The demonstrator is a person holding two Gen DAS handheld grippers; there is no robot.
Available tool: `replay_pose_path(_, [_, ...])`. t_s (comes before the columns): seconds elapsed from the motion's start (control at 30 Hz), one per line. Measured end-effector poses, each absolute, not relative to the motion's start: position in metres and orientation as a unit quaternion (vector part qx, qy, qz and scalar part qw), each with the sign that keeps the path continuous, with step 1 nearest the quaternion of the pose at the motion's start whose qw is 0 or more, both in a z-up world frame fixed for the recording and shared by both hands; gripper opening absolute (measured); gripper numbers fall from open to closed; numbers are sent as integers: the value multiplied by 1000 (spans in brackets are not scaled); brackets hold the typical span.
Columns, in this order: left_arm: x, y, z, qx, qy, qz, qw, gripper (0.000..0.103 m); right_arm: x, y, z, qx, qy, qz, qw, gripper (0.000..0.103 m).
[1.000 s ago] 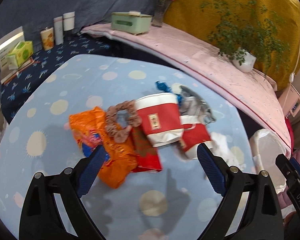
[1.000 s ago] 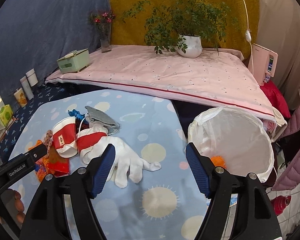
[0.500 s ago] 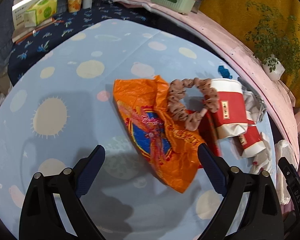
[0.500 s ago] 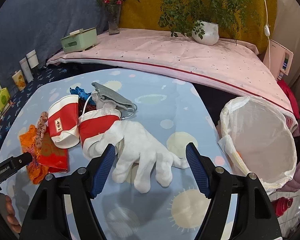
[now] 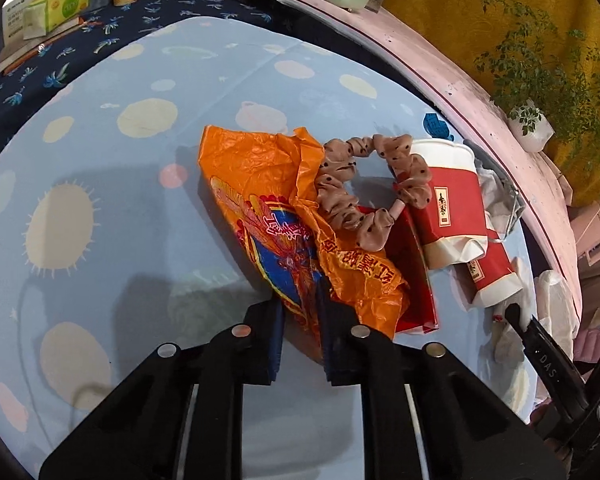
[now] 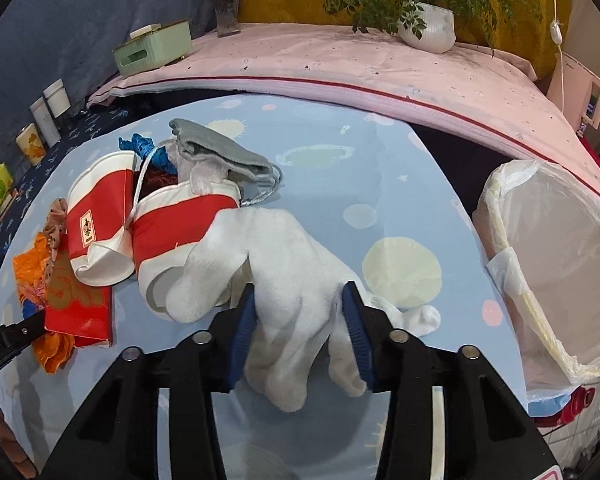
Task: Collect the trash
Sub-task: 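Grasp the large orange plastic bag with the left gripper while the right gripper grasps a white glove, then lift both items over the trash bin and open both grippers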
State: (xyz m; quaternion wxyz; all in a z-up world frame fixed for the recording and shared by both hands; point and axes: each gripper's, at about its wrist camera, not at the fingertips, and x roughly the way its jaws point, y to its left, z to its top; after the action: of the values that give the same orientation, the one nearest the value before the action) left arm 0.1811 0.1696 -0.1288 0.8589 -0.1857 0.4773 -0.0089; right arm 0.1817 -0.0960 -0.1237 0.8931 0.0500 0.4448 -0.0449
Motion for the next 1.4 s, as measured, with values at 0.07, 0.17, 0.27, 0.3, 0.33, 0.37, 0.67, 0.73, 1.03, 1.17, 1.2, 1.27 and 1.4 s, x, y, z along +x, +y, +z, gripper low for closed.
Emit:
replay_pose_path(0.07, [178, 168, -125, -177, 472, -8, 863, 7, 180, -97, -124, 49, 446, -45, 893, 21])
replay_pose_path(0.17, [173, 167, -116, -172, 462, -8, 870, 4, 176, -102, -119, 54, 442, -40, 894, 13])
replay_pose_path(0.27, [168, 165, -100, -167, 447, -9, 878, 4, 171, -104, -105, 58, 429, -37, 901, 11])
replay_pose_path(0.3, [166, 164, -94, -164, 442, -10, 882, 4, 169, -104, -99, 59, 423, -36, 903, 11])
replay_pose_path(0.33, [164, 163, -87, -160, 436, -12, 886, 4, 166, -105, -91, 60, 416, -35, 907, 11])
replay_pose_path(0.37, [163, 162, -81, -159, 431, -14, 888, 4, 165, -106, -85, 61, 410, -34, 910, 11])
replay_pose_path(0.67, [153, 135, -11, -141, 376, -51, 914, 4, 148, -116, -9, 75, 349, -22, 934, 11])
replay_pose_path(0.73, [151, 123, 5, -133, 362, -64, 920, 4, 145, -121, 7, 78, 337, -23, 938, 11])
replay_pose_path(1.03, [148, 47, 62, -101, 324, -141, 930, 4, 130, -158, 58, 86, 292, -37, 952, 11])
replay_pose_path(1.17, [152, 13, 71, -91, 325, -171, 926, 4, 121, -178, 70, 87, 280, -50, 955, 11])
replay_pose_path(1.2, [152, 3, 73, -86, 324, -176, 926, 4, 119, -184, 72, 87, 277, -54, 955, 11])
replay_pose_path(1.27, [152, -15, 76, -75, 321, -188, 925, 4, 115, -197, 74, 89, 274, -62, 956, 11])
replay_pose_path(1.4, [150, -47, 77, -61, 323, -213, 920, 4, 107, -225, 73, 102, 271, -79, 954, 11])
